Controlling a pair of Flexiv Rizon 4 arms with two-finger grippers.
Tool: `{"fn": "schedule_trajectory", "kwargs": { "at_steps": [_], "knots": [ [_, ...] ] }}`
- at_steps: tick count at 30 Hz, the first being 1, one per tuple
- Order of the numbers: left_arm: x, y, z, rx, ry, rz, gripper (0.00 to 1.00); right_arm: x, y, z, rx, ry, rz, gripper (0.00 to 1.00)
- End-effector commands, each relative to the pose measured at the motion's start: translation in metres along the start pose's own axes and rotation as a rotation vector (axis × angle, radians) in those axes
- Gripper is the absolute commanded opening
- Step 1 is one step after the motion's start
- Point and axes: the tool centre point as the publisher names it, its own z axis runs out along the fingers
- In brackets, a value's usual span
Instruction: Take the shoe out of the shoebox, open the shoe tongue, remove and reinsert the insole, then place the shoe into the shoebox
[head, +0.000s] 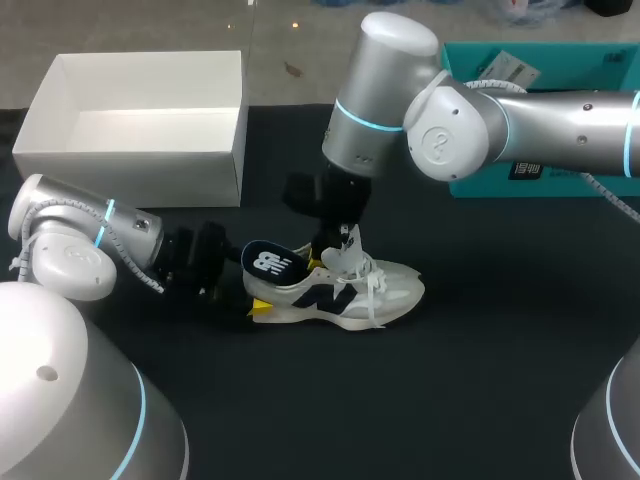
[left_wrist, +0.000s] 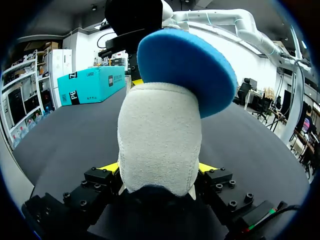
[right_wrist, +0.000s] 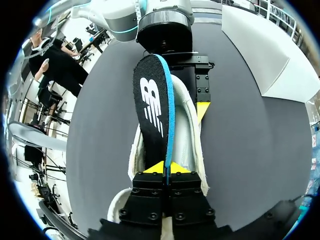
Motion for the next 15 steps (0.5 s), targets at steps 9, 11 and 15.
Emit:
{"fn": "schedule_trajectory", "kwargs": {
  "at_steps": [9,11,15],
  "knots": [
    [-0.001,0.001,0.001,-0.002,0.002,-0.001,0.0,0.009,0.03,-0.032,-0.035,-0.022,-0.046,0.0],
    [-0.001,0.001,0.001,-0.002,0.002,-0.001,0.0,0.009,0.035,-0.037,-0.04,-0.023,-0.05,0.0],
    [-0.001,0.001,0.001,-0.002,0.002,-0.001,0.0,0.009,0.043,-0.046,-0.074,-0.023,-0.053,0.0]
  ]
}}
